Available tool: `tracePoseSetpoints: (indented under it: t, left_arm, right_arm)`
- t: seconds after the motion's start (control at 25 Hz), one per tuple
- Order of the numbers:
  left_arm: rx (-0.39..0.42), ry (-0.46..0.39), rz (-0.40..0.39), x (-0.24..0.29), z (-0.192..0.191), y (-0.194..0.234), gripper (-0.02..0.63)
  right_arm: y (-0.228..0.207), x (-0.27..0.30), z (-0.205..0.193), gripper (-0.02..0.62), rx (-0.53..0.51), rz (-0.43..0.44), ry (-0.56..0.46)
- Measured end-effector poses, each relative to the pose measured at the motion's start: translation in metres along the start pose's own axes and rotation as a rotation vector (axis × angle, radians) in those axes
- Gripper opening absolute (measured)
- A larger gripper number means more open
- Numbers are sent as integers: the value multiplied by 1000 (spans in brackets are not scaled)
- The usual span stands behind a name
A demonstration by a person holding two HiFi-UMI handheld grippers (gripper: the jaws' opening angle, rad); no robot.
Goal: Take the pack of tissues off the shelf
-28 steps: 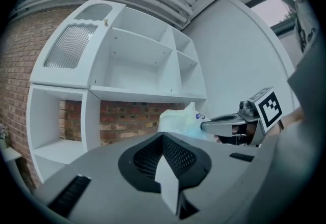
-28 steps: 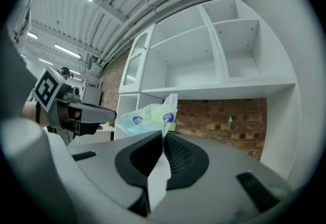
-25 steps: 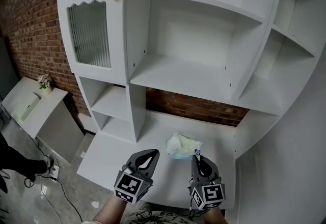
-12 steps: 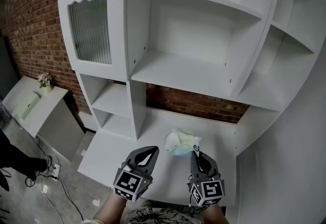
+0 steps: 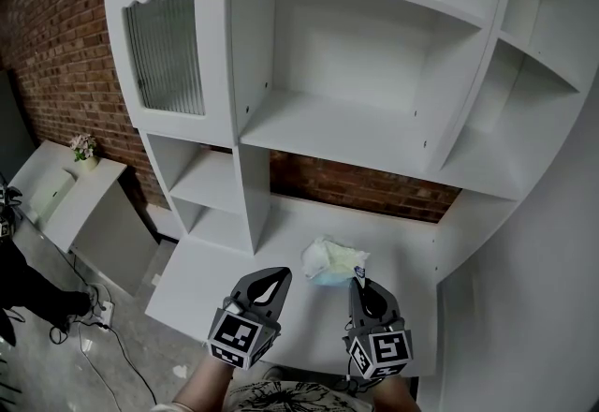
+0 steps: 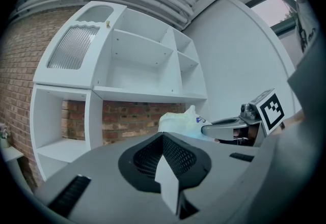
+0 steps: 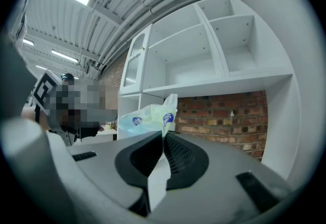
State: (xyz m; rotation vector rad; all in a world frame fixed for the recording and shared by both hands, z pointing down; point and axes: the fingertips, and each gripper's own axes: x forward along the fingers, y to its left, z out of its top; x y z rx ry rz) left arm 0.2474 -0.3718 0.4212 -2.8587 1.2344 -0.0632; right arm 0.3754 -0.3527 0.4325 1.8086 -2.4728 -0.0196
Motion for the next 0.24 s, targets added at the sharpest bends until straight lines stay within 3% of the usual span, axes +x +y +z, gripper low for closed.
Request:
tracePoseSetpoints:
  t: [0.24]
  left_arm:
    - [2,4,0,4,1,4,14]
  right_arm:
    - [-3,3,0,9,26,-7,-13]
